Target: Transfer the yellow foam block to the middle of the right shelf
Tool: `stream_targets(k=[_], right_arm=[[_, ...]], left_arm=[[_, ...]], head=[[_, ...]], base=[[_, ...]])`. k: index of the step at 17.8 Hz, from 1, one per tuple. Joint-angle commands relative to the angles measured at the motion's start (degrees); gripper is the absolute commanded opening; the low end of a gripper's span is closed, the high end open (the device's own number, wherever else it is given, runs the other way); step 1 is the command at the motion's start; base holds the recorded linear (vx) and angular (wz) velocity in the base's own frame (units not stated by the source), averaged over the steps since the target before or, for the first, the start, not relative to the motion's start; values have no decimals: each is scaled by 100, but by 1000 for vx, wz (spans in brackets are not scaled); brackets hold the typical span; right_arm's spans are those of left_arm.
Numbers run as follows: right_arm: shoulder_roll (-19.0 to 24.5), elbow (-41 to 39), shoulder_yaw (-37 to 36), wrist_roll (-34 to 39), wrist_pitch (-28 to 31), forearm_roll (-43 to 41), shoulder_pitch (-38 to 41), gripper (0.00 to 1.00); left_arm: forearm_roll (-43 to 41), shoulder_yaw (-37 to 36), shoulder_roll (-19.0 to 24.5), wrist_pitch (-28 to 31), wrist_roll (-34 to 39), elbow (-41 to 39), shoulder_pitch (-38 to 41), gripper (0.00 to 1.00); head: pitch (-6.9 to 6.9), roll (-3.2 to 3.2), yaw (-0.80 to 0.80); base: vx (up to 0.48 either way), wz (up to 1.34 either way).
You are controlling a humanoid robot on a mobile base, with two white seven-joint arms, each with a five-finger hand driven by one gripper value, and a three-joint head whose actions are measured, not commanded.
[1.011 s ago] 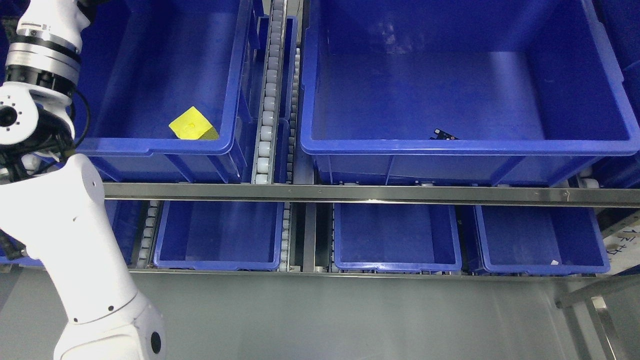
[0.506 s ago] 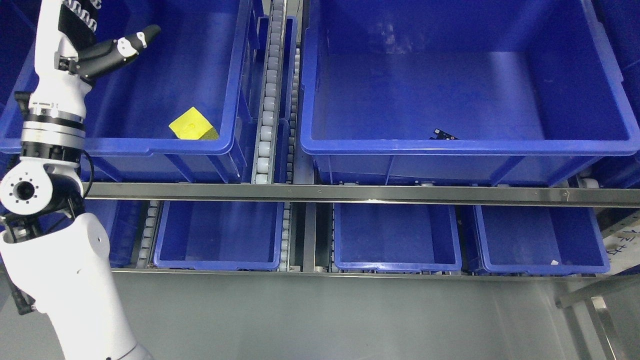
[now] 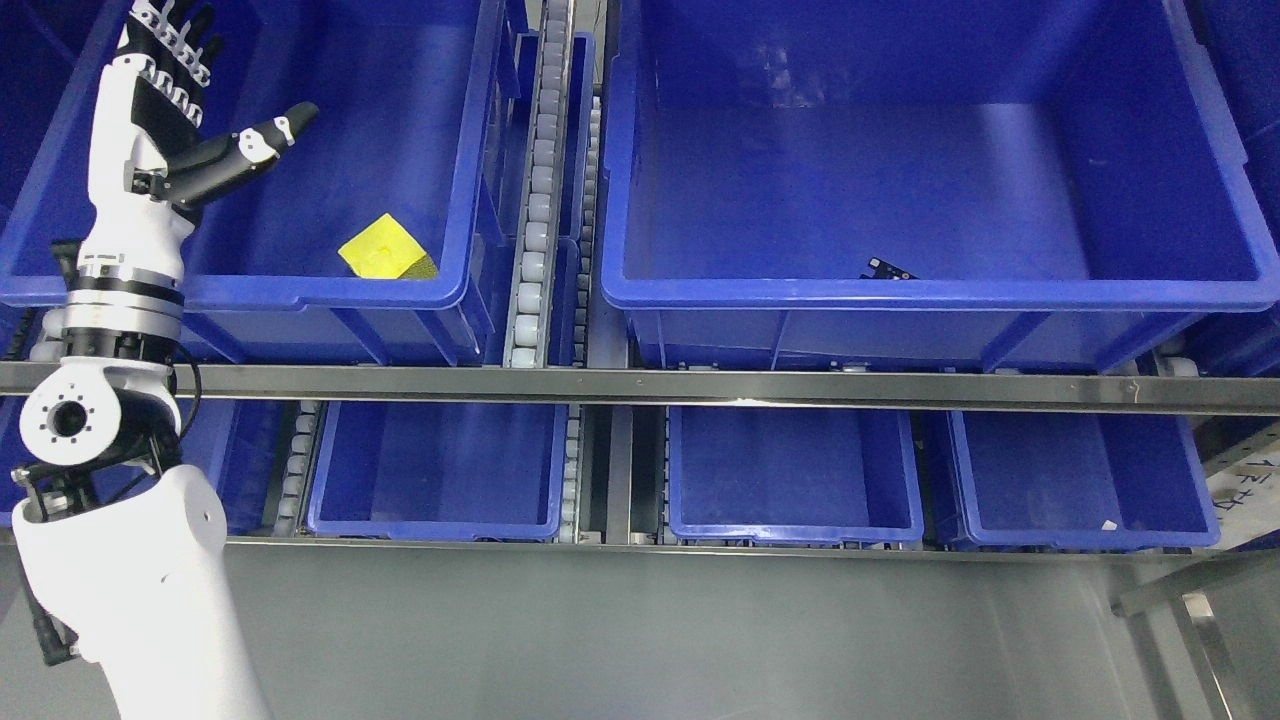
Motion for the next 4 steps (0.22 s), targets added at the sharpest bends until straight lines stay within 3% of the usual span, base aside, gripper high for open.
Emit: stream_targets(k=[1, 4], right_arm=[[-100, -100, 0, 4, -5, 0, -17, 100], [-100, -100, 0, 4, -5, 0, -17, 100]], left_arm=[[-111, -76, 99, 7, 20, -5, 125, 100], [-111, -111, 99, 7, 20, 4, 125, 100]], head=[[0, 0, 0], [0, 0, 0]], base=[[0, 0], [0, 0]])
